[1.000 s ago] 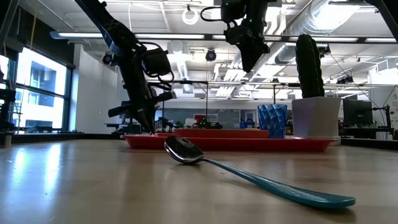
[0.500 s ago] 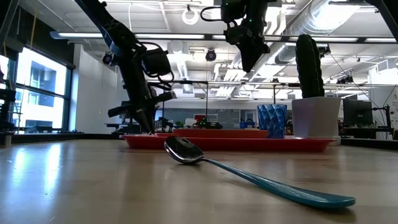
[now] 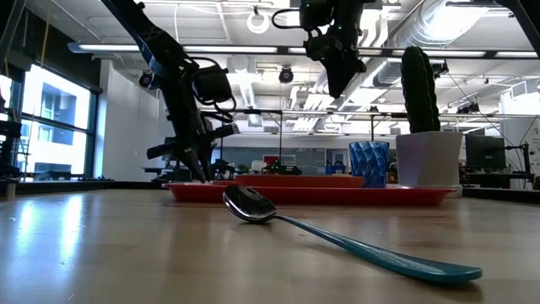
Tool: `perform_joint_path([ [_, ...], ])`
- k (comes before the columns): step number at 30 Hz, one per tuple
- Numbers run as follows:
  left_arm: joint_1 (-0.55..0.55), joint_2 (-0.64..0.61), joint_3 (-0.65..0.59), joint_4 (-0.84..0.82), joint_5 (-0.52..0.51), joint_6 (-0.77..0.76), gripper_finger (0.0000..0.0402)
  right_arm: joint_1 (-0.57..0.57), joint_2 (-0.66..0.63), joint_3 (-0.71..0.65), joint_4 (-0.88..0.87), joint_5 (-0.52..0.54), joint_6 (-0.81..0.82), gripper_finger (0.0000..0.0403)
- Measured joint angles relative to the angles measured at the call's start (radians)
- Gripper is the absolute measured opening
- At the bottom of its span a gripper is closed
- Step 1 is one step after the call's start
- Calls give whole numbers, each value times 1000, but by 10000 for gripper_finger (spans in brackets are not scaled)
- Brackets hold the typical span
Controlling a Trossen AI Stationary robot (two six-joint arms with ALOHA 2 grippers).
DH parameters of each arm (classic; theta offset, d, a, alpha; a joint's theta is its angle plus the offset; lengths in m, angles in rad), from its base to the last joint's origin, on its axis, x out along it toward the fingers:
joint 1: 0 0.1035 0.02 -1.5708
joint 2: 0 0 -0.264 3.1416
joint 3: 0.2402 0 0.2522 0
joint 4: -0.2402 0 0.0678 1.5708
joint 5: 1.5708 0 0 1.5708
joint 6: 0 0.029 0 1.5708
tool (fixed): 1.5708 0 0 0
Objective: Pick and place plate/cup/fork/spoon on tray
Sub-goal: Put the blue spoon on the orange tray on the right side of the orange fork
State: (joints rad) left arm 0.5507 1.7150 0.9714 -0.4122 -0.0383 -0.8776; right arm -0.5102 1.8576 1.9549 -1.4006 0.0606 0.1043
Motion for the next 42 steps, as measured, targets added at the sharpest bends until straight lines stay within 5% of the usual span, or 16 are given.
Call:
perform_joint_path([
  [7,6,-71,14,-6,60,70,41,0,0,0,-6,-56,0,69],
  [16,-14,-312,26,-50,64,207,42,65,0,0,-38,-141,84,69],
  [30,-86,-678,26,-274,64,458,42,355,0,0,-80,-144,572,69],
  [42,-140,-796,26,-383,64,626,42,604,0,0,31,-136,919,69],
])
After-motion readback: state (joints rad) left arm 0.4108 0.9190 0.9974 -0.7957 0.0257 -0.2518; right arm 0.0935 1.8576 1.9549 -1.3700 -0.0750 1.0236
